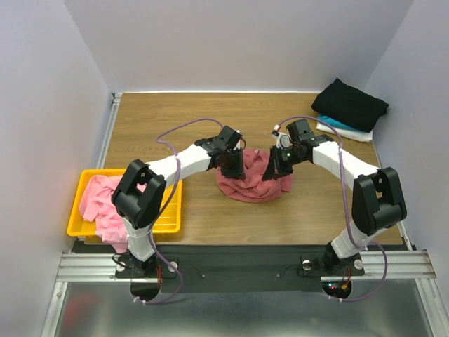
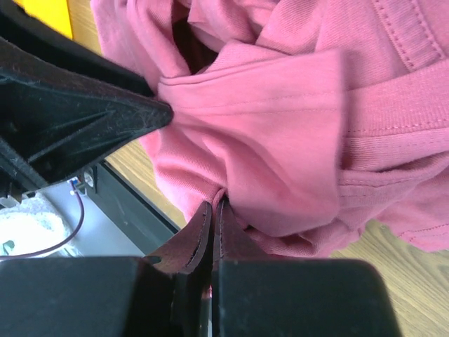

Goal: Fold and stack the t-shirts
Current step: Flatten the tshirt out

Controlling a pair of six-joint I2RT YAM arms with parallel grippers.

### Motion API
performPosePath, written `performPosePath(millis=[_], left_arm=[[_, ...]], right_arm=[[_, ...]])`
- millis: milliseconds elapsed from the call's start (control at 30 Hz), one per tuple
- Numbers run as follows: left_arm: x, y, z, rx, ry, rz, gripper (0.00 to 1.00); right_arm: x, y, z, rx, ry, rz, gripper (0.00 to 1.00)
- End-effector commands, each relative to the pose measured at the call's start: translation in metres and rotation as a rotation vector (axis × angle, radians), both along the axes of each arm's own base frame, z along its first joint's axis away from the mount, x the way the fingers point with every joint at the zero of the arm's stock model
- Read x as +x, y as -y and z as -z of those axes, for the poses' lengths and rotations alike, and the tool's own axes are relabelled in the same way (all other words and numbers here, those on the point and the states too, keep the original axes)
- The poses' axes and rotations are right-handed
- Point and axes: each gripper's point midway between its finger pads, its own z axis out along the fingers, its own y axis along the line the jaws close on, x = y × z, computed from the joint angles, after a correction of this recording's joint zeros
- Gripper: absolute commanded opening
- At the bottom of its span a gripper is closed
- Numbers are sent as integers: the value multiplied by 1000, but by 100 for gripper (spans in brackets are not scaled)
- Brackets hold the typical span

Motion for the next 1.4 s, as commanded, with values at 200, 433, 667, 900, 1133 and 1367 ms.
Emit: performPosePath(millis=[200,433,667,900,1133,1367], left_arm=[[-10,4,-31,-95,27,66,0],[46,-48,-109,-274,163,-159,0],[78,-109,-199,-385,359,-309,0],[71,-128,-185,-344,334,-328,0],[65,-131,-174,-343,314,-341,0],[66,-134,-171,-333,310,-349,0]], right_arm=[[23,3,-16,-32,72,71,0],[36,21,-19,-88,100,162,32],[41,53,-12,-156,95,291,73],[35,68,16,-211,13,358,73],[50,49,16,-117,13,302,72],[63,11,19,-10,5,234,70]])
